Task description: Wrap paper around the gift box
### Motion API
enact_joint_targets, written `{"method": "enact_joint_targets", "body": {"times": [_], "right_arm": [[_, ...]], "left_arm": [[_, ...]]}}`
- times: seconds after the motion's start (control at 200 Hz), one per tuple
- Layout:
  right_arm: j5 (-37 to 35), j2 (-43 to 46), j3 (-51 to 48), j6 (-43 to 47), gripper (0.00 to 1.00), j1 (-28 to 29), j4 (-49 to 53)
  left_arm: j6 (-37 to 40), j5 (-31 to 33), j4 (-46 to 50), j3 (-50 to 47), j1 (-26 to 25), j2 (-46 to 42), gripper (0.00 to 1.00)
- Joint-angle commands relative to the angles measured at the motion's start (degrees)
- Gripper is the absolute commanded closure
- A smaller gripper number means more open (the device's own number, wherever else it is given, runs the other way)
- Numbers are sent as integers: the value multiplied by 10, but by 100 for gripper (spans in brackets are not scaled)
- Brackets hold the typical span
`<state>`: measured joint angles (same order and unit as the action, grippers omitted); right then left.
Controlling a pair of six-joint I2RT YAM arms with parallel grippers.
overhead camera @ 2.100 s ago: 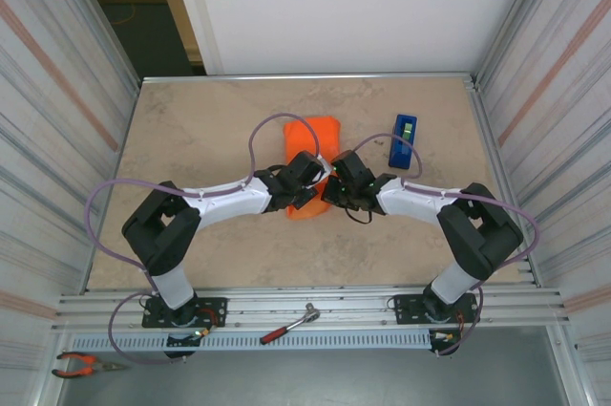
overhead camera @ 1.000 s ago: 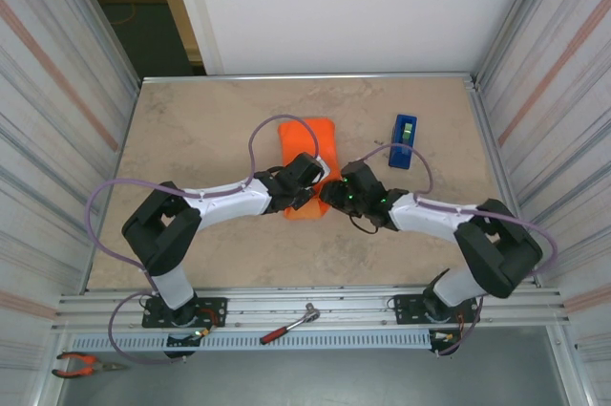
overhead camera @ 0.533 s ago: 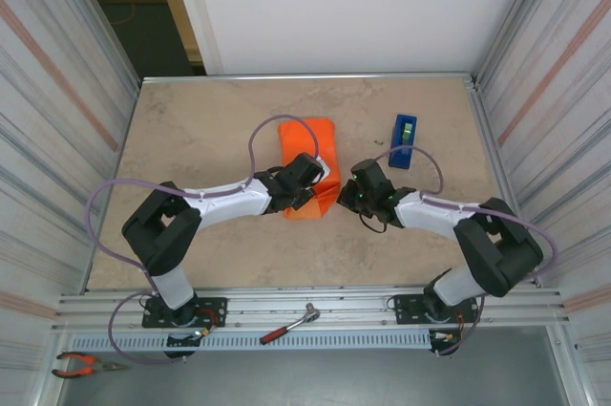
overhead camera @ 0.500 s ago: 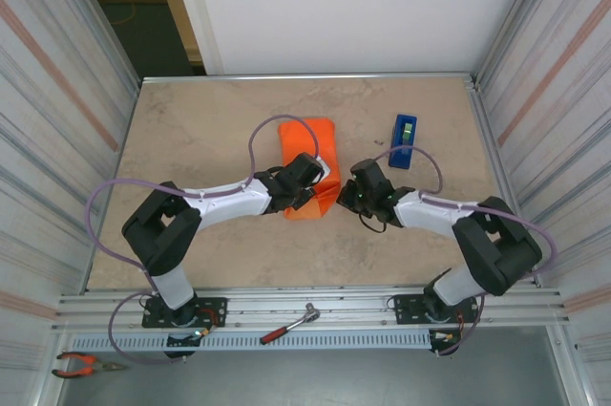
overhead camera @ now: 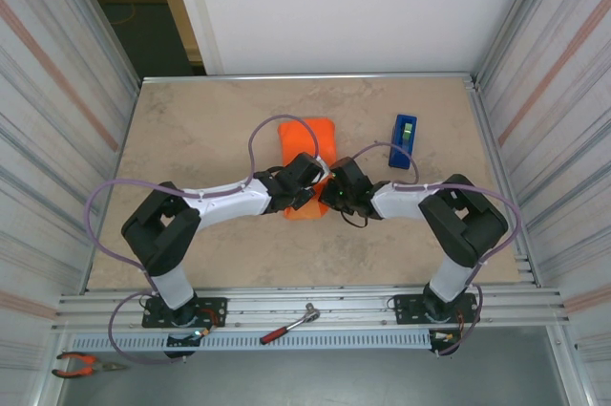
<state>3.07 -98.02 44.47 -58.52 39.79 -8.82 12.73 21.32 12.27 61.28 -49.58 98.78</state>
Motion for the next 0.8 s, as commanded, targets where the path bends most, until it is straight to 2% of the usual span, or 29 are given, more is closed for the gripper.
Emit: {"method": "enact_joint_targets", "body": {"times": [0.0, 0.155, 0.351, 0.591, 0.797], "right_arm": [[-4, 6, -6, -14, 100, 5, -17], [-5, 26, -19, -9, 100, 9, -5], [-12, 32, -34, -12, 100, 12, -1], [-21, 22, -41, -24, 100, 26, -1], [-34, 5, -34, -43, 100, 63, -5]], "left_arm": [[-14, -63, 51, 16, -10, -23, 41], [-32, -93, 70, 46, 1, -60, 38], [-93, -141, 71, 55, 38, -111, 36], [-189, -149, 52, -8, 92, -165, 35], [-263, -169, 20, -79, 148, -217, 33]]}}
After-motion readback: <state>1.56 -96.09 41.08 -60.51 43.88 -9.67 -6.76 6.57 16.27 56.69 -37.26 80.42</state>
